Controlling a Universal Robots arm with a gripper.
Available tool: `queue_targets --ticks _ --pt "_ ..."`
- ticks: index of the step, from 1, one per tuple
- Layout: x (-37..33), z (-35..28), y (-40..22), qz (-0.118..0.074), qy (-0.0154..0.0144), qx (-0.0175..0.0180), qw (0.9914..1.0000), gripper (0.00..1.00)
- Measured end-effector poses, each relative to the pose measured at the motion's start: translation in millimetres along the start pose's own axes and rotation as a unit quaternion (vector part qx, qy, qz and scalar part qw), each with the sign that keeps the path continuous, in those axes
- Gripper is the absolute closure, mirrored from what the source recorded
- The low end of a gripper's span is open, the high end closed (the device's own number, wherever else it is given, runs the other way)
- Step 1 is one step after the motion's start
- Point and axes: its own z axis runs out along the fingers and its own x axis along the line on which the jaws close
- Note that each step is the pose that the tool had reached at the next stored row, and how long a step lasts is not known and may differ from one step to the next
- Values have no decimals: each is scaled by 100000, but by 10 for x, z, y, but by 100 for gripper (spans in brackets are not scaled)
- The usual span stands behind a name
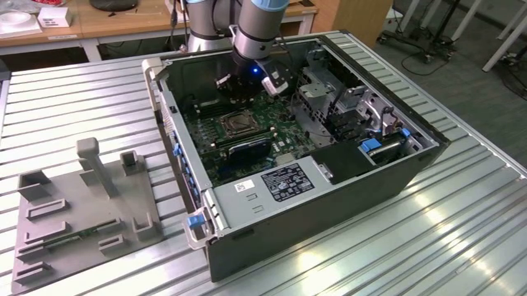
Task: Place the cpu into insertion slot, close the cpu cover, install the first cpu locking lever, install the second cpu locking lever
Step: 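Install the first cpu locking lever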
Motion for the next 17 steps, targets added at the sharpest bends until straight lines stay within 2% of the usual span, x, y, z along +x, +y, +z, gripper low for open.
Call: queue_targets --ticks 10,17 --pt "-11 56 -12 -4 -31 43 100000 89" --pt "-13 57 -9 -18 -70 -31 100000 89"
